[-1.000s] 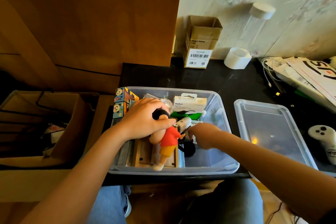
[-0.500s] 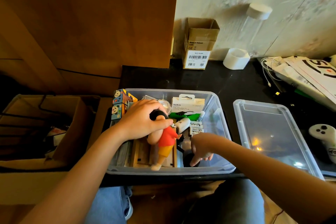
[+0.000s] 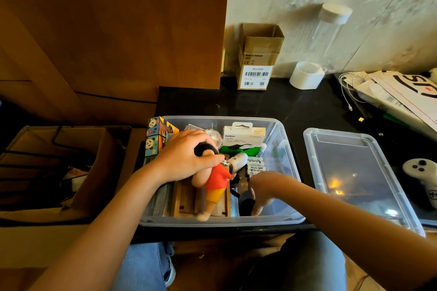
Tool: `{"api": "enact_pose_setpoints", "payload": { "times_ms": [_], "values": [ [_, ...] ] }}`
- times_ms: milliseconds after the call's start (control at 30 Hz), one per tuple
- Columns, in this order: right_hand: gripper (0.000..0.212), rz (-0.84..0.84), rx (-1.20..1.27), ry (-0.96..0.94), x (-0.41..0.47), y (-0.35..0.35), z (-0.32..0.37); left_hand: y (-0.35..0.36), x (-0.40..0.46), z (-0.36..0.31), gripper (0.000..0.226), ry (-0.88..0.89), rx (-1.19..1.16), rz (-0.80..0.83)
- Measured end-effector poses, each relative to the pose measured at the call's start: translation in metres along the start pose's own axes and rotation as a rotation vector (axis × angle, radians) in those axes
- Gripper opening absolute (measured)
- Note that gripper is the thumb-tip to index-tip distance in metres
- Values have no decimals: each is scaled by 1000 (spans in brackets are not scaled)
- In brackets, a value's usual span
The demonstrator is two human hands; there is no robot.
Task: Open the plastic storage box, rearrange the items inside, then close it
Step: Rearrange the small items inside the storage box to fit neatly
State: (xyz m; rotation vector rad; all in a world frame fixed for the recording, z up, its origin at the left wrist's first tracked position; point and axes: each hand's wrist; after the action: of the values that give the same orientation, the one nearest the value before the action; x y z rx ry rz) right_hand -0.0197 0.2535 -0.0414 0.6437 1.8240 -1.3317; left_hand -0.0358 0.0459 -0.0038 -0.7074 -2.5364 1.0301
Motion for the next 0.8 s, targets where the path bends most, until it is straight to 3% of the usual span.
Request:
{"api": "enact_pose_setpoints", "payload": {
  "times_ms": [67, 133, 200, 300, 600, 700, 800],
  "values": [
    [48, -121, 53, 38, 0, -4, -1, 0, 0, 0, 47, 2, 0, -1],
    [41, -400, 231, 109, 2, -10, -5, 0, -1, 1, 48, 9, -8, -9],
    [49, -615, 322, 112, 9, -14, -6, 0, -2, 1, 49, 20, -25, -26],
    [63, -588, 186, 30, 24, -15, 0, 0, -3, 0, 49, 33, -42, -45],
    [40, -666, 205, -75, 28, -20, -16, -1, -3, 1, 48, 40, -49, -44],
    [22, -677, 285, -128, 21, -21, -29, 0, -3, 2, 45, 45, -50, -50],
    [27, -590, 410, -82, 21, -23, -31, 0, -3, 4, 44, 47, -44, -46]
  ]
}}
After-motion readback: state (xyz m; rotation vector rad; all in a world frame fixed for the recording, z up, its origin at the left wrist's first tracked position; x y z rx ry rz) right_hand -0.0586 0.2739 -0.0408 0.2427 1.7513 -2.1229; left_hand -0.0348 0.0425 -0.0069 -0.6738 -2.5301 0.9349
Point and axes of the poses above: each hand's wrist, its own x-axis towards the middle knuckle, its own y-axis out of the palm, z = x × y, and after that the axes turned 9 degrees about y, right-handed
